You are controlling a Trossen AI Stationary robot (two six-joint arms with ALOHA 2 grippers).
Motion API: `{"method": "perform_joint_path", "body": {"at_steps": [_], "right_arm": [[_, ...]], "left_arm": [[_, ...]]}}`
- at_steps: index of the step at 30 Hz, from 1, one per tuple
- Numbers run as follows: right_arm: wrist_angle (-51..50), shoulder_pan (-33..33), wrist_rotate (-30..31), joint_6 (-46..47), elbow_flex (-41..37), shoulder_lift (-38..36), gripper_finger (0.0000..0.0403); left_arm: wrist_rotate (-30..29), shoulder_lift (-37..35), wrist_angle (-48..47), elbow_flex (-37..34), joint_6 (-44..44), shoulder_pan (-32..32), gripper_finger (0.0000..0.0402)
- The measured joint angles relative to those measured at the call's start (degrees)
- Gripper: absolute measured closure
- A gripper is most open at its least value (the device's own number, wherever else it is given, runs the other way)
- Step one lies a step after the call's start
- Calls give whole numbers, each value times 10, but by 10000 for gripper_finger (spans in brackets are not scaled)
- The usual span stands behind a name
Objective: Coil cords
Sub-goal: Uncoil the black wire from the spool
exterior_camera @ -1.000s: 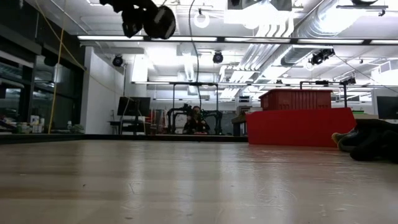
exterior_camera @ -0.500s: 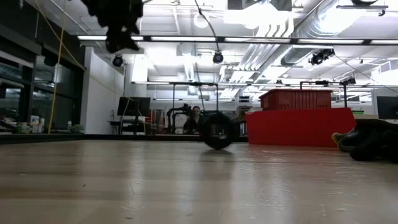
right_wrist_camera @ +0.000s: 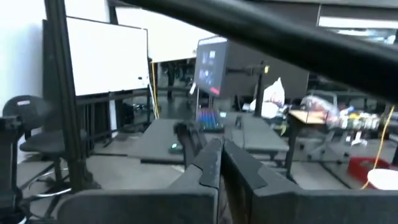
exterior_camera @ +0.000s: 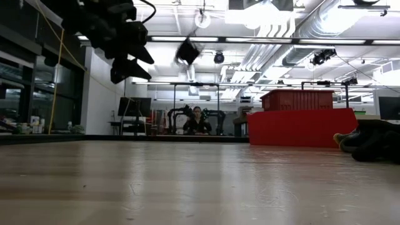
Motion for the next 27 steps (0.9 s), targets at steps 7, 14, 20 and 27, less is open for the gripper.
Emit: {"method": "perform_joint_path", "body": {"at_steps": [7, 14, 20, 27], "right_arm": [[-24, 0, 25, -27, 63, 0, 403], [-38, 1, 79, -26, 63, -3, 403], [-172, -5, 48, 45, 56, 38, 403], [-136, -1, 29, 39, 65, 46, 403]], "left_arm": [[1, 2, -5, 0, 25, 0, 206], [3, 2, -5, 0, 29, 0, 206], [3, 2, 4, 0, 28, 0, 206], [3, 2, 20, 0, 28, 0, 206]]}}
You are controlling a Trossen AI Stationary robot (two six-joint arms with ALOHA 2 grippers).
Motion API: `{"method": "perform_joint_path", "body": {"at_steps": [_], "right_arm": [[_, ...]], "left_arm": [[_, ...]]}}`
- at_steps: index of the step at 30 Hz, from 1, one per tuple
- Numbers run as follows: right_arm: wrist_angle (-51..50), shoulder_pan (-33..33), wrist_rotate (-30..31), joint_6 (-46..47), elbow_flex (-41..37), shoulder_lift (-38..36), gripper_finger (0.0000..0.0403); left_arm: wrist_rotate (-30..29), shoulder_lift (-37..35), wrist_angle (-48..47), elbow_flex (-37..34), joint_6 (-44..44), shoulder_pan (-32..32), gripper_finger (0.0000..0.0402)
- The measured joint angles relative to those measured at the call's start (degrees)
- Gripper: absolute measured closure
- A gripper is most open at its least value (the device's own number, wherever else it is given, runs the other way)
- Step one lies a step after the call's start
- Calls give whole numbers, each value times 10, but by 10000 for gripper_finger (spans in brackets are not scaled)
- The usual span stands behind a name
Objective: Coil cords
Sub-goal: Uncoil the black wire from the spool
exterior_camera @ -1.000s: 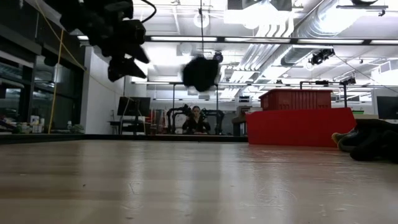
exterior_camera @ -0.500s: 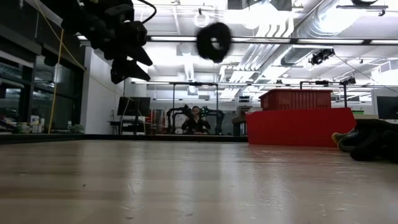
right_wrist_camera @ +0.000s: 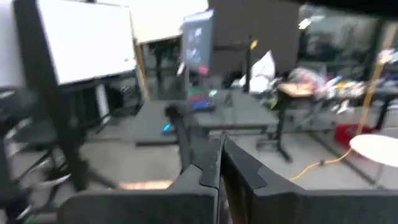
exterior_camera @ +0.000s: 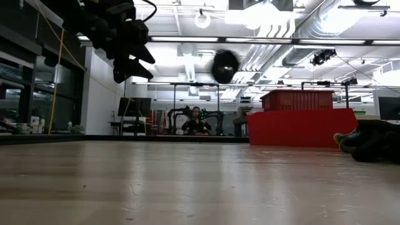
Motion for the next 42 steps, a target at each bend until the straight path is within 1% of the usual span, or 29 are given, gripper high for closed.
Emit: {"method": "perform_joint_path", "body": {"at_steps": [2, 5, 8, 12, 15, 18, 21, 23, 26, 28, 32, 36, 39, 42], "right_arm": [[-21, -1, -1, 4, -6, 14, 403], [-22, 0, 15, 5, -12, 28, 403], [0, -8, 19, 3, -2, 10, 403], [-29, -13, 18, 11, -4, 15, 403], [-53, -11, 19, 12, -10, 25, 403], [-43, -12, 20, 12, -3, 12, 403], [-47, -12, 23, 14, -3, 13, 403], [-53, -12, 23, 22, -6, 18, 403], [-59, -11, 19, 22, -8, 19, 403], [-56, -12, 20, 22, -5, 12, 403], [-62, -12, 23, 21, -5, 15, 403], [-65, -11, 20, 19, -6, 16, 403], [-68, -12, 20, 8, -5, 13, 403], [-73, -12, 19, 6, -6, 16, 403]], "left_arm": [[0, 0, 16, 0, -4, -5, 206], [-8, 0, 28, 0, 3, -18, 206], [-31, 5, 30, 1, 25, -30, 206], [-67, 23, 17, 0, 58, -50, 206], [-97, 37, 15, 0, 57, -56, 206], [-102, 55, 10, 1, 56, -59, 206], [-102, 70, -16, 1, 56, -65, 206], [-113, 77, -50, 0, 50, -67, 206], [-136, 76, -82, 0, 39, -67, 206], [-139, 71, -95, 0, 45, -67, 206], [-138, 44, -109, 0, 45, -67, 206], [-142, 2, -184, 1, 41, -67, 206], [-165, -18, -261, 0, 41, -67, 206], [-195, -21, -276, 0, 41, -66, 206]]}}
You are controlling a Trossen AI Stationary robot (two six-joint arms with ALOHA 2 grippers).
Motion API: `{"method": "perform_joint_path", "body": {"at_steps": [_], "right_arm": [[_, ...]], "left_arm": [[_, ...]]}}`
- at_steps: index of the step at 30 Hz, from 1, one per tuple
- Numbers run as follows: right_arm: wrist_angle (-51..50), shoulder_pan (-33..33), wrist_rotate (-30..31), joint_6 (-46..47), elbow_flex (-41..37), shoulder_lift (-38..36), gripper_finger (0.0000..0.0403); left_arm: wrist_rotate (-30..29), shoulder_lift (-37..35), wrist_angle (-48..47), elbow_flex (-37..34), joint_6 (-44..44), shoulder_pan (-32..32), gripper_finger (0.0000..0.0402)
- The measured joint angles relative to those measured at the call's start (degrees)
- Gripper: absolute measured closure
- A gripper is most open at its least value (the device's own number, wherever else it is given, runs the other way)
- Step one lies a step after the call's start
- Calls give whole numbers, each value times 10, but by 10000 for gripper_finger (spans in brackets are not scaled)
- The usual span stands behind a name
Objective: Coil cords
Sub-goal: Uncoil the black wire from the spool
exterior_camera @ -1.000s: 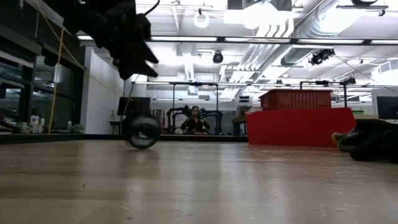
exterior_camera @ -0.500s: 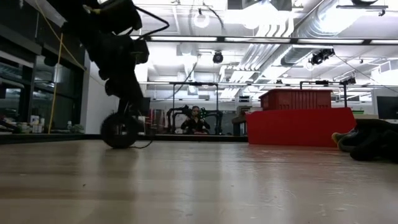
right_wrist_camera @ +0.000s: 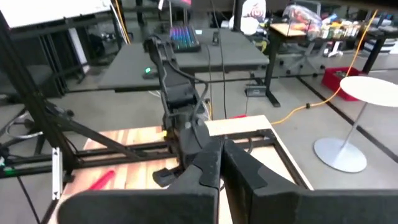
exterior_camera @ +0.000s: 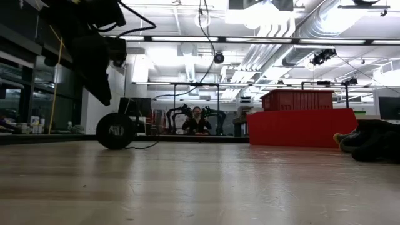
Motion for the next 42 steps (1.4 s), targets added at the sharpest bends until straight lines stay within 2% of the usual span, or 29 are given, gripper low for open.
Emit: {"method": "perform_joint_path", "body": {"at_steps": [4, 14, 21, 29, 33, 42], "right_arm": [[2, 0, 0, 0, 0, -2, 403], [1, 0, -5, -2, 0, -1, 403], [1, 0, -5, -2, 0, -1, 403], [1, 0, -6, 0, 0, -1, 403], [1, 0, -7, 0, 0, -1, 403], [1, 0, -10, 0, 0, -1, 403]], "left_arm": [[1, 23, 23, 0, 1, 6, 209], [42, 97, 60, 0, 26, 19, 248], [39, 97, 70, 0, 25, 19, 275], [46, 97, 69, 0, 26, 19, 363], [46, 97, 70, 0, 31, 19, 391], [62, 97, 61, 10, 17, 19, 400]]}}
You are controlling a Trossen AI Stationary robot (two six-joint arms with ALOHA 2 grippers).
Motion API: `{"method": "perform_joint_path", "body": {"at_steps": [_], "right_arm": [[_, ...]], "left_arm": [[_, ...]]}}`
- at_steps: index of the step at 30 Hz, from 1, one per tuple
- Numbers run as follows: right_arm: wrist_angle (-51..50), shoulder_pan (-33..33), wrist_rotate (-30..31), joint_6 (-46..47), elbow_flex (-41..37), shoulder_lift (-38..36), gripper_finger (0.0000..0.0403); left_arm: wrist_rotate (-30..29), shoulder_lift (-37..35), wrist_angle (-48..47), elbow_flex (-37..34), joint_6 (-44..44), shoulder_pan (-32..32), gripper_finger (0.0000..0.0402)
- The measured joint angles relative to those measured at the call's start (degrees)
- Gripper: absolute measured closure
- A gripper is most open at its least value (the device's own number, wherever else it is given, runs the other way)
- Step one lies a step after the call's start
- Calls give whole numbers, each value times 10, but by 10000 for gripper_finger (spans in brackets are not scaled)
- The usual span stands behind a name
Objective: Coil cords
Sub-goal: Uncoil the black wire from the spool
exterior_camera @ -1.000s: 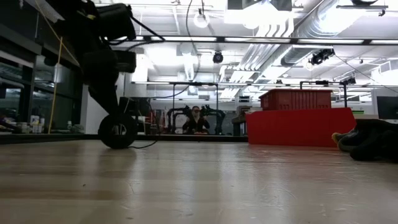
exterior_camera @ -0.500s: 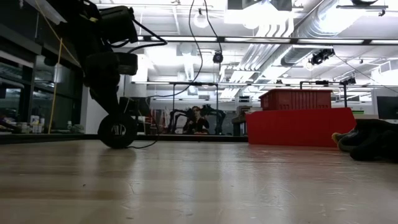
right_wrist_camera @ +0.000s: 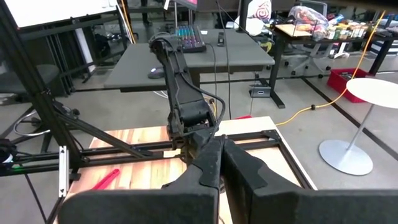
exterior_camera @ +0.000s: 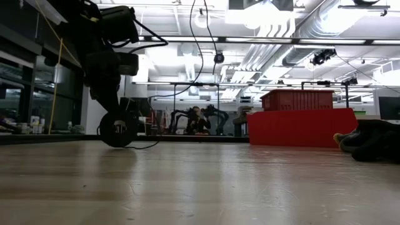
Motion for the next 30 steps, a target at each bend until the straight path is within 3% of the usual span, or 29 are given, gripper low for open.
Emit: {"method": "perform_joint_path", "body": {"at_steps": [3, 10, 15, 21, 24, 27, 30], "right_arm": [[-16, 0, 0, 5, 0, 0, 403], [-180, 0, 26, 33, -3, 9, 403], [-247, 0, 38, 81, -71, 9, 403], [-217, 5, 17, 152, -215, 10, 403], [-181, 5, -22, 187, -278, 10, 395], [-139, 7, -80, 208, -321, 10, 360], [-92, 18, -86, 217, -338, 10, 306]], "left_arm": [[13, -14, -4, 33, 0, 0, 401], [5, -76, -14, 132, 29, 0, 401], [2, -103, -15, 183, 39, 0, 401], [-17, -112, -9, 227, 41, 0, 401], [-23, -112, -9, 233, 41, 0, 401], [-29, -111, -12, 233, 39, 0, 401], [-34, -111, -5, 233, 39, 0, 401]]}}
